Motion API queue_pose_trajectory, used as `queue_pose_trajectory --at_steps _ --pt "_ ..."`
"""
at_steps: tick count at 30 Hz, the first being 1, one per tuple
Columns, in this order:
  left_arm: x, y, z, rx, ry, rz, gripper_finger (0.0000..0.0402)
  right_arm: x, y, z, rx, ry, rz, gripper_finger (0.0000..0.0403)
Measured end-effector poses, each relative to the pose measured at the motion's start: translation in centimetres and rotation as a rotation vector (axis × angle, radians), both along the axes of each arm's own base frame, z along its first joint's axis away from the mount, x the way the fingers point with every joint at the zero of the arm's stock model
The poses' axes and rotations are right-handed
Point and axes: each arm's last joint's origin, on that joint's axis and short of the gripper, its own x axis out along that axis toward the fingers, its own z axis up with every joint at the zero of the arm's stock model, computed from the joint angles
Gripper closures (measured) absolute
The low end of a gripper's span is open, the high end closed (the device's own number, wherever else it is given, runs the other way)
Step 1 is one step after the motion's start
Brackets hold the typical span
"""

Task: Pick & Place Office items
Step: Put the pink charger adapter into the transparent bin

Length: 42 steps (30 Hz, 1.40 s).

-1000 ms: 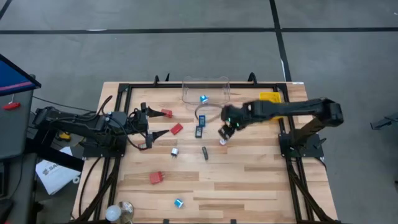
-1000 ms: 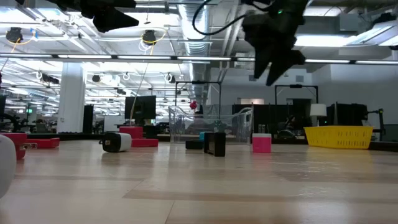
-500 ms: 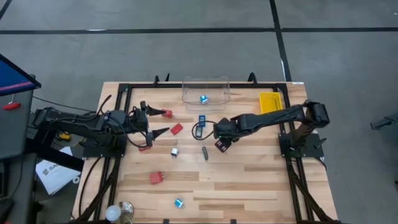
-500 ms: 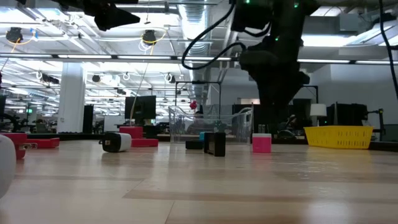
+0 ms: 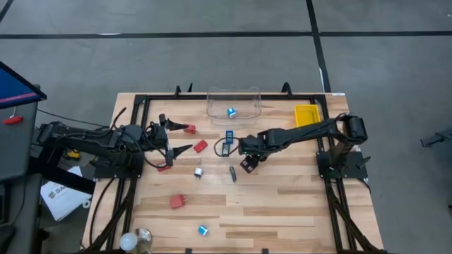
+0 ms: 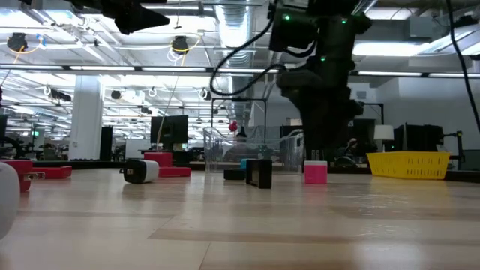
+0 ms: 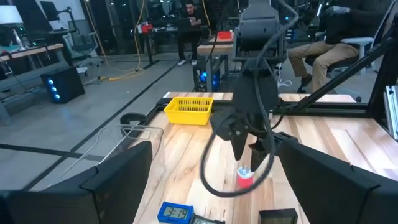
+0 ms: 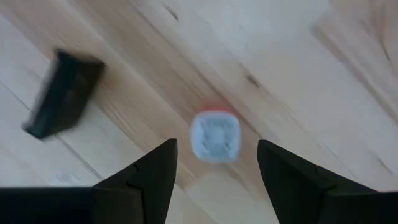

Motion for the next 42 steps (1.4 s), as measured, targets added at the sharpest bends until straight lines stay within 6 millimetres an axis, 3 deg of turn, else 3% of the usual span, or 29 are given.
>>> queue_pose_trajectory --at_steps 7,34,39,42 --pt "0.0 0.0 0.0 -0.001 -0.005 -0.002 0.0052 0.5 0.4 -1.3 -0.005 0.027 0.015 0.0187" --pt "0.0 0.0 0.1 -0.004 -0.007 -0.003 0.0052 0.8 0.1 -1.2 -0.012 -0.001 0.009 0.0187" --pt "0.0 0.0 0.1 -0.003 -0.009 -0.003 0.0052 0.5 -0.1 -2.1 -0.01 0.063 0.017 0.0187" --pt "0.0 0.0 0.1 -0.003 -0.01 -0.003 0.0052 1.3 -0.2 -2.0 -0.01 -0.004 0.027 0.0187"
